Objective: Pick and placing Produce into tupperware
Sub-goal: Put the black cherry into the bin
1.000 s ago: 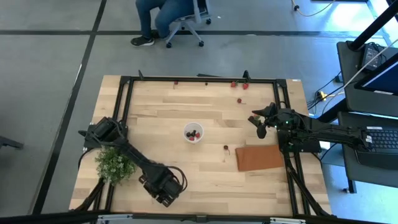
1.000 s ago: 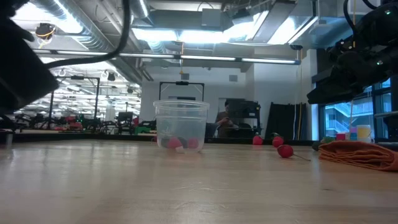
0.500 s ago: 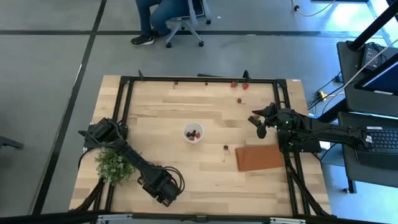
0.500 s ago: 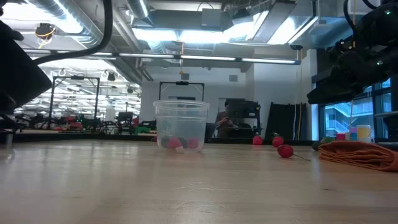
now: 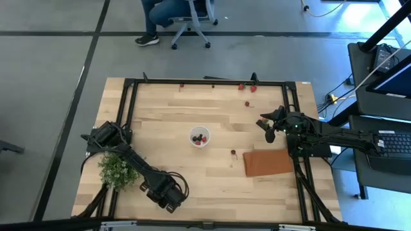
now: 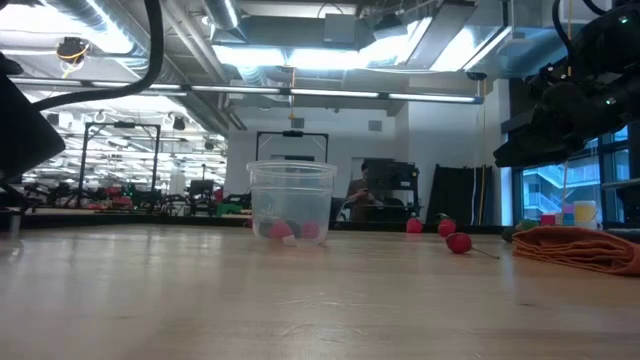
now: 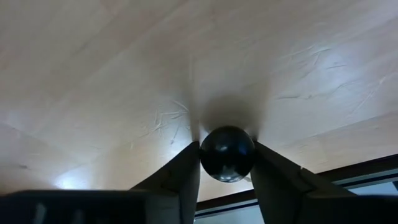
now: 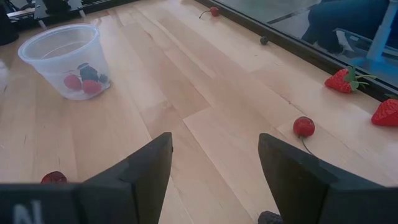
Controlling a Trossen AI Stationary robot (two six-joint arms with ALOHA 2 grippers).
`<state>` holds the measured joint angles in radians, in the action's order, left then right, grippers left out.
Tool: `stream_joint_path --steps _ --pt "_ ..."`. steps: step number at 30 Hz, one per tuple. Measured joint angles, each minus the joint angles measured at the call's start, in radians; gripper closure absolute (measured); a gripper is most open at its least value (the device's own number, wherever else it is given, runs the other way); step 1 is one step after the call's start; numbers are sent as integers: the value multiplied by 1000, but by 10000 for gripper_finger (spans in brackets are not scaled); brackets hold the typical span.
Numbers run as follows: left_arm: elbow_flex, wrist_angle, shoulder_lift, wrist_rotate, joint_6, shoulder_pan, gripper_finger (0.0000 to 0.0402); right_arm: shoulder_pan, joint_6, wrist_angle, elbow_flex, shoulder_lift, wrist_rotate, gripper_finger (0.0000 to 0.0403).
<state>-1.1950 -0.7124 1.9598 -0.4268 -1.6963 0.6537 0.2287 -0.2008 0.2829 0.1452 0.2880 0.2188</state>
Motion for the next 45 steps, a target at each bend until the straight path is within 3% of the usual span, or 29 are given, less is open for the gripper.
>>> stream_joint_path --steps 5,20,29,39,45 --pt "0 0 -1 10 1 0 292 0 0 0 0 0 0 163" --pt "-14 -6 3 22 25 -9 287 0 0 0 0 0 0 163" --pt "-105 6 5 257 201 -120 292 0 -5 0 0 0 0 163" --pt "-225 2 5 484 571 -355 294 0 -8 0 0 0 0 163" --pt "-379 -152 4 555 783 -492 288 0 -8 0 0 0 0 163"
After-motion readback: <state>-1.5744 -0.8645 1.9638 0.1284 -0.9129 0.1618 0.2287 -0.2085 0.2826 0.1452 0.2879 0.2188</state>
